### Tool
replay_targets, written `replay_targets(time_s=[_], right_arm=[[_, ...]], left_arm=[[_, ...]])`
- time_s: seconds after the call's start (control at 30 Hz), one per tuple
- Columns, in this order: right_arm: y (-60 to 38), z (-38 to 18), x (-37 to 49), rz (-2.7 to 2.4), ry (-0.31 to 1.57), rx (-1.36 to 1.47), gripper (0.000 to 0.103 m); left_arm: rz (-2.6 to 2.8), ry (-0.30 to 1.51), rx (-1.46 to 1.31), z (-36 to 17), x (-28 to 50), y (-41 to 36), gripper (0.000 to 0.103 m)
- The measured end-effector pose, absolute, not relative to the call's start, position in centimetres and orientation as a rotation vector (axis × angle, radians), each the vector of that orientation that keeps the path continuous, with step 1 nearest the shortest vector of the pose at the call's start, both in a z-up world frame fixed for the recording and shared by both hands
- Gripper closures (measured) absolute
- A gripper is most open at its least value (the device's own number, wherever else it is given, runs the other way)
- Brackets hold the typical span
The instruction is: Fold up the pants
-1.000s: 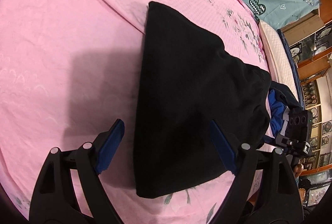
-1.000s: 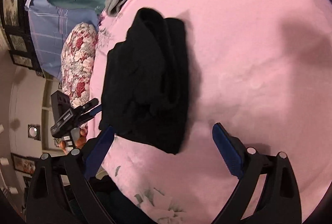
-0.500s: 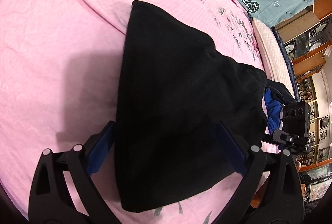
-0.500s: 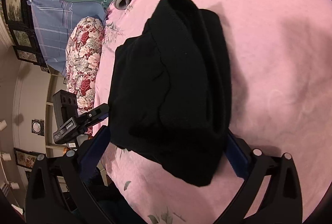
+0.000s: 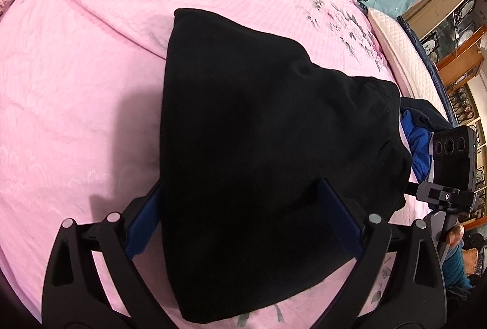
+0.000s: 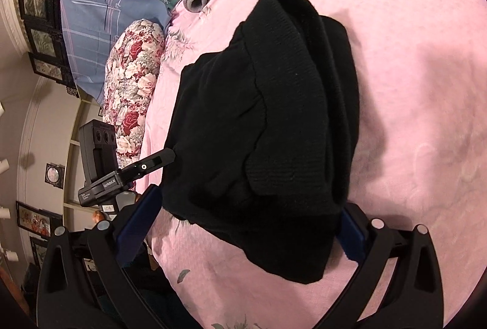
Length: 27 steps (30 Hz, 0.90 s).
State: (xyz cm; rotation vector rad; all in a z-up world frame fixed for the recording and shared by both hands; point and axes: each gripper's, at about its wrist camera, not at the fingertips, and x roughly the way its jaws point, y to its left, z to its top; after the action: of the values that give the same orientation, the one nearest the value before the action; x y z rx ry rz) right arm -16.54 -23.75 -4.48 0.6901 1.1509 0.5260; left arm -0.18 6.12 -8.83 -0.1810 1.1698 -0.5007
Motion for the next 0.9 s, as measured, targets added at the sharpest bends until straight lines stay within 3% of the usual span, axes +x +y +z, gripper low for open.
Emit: replay_targets(time_s=[0.53, 0.77, 0.87, 0.9], right_arm=[[-22.8, -4.5, -16.2, 0.526, 1.13, 0.668, 0.002], [-23.5, -4.5, -16.4, 0.508, 1.133, 0.688, 0.01], [-23.7, -4.7, -16.6, 0.494, 1.131, 0.689, 0.027], [-24.2, -5.1, -16.6, 0.489, 1.135, 0.707, 0.04]], left_arm=[[-0.544, 1.137, -0.25, -9.0, 0.1, 6.8, 0.004], [-0.604, 1.167, -0.429, -9.4, 1.2, 8.8, 0.004], [-0.612, 1.174, -0.447, -9.4, 1.4, 8.8, 0.004], [-0.617, 1.174, -0.451, -9.5, 1.3, 8.9, 0.004]])
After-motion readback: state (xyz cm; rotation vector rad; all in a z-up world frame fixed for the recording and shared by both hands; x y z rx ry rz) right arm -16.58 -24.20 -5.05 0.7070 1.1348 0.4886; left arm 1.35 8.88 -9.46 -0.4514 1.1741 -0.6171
